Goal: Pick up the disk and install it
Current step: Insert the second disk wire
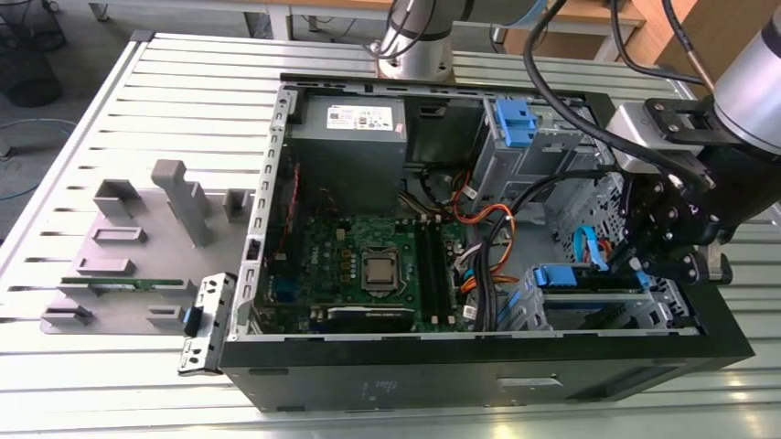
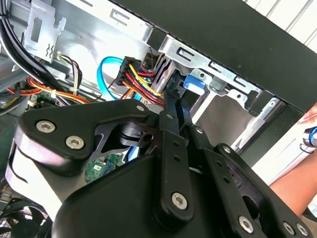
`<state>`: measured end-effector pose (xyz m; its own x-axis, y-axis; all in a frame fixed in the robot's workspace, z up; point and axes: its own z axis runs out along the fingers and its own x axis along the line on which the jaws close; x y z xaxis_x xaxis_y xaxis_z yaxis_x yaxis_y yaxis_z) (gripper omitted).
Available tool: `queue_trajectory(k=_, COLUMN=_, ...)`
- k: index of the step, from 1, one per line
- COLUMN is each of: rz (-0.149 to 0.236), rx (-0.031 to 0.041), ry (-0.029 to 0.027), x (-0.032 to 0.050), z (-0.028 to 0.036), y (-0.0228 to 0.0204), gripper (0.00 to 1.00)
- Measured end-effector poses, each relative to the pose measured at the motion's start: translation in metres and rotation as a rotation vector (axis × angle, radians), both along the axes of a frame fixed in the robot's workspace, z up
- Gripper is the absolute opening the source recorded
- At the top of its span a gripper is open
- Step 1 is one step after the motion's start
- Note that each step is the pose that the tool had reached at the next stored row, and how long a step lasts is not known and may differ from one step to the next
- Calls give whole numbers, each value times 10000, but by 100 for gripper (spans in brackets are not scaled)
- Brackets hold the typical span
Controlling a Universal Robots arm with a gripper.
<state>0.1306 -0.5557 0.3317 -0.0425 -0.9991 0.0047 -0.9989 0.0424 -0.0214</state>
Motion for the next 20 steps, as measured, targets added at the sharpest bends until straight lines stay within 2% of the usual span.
queue_trajectory(k=11, rz=0, rx=-5, ry=-11, x=0, z=-40, y=0, gripper=17)
queue_trajectory(k=20, rz=0, rx=-1, ry=-12, x=0, z=-43, y=0, gripper=17)
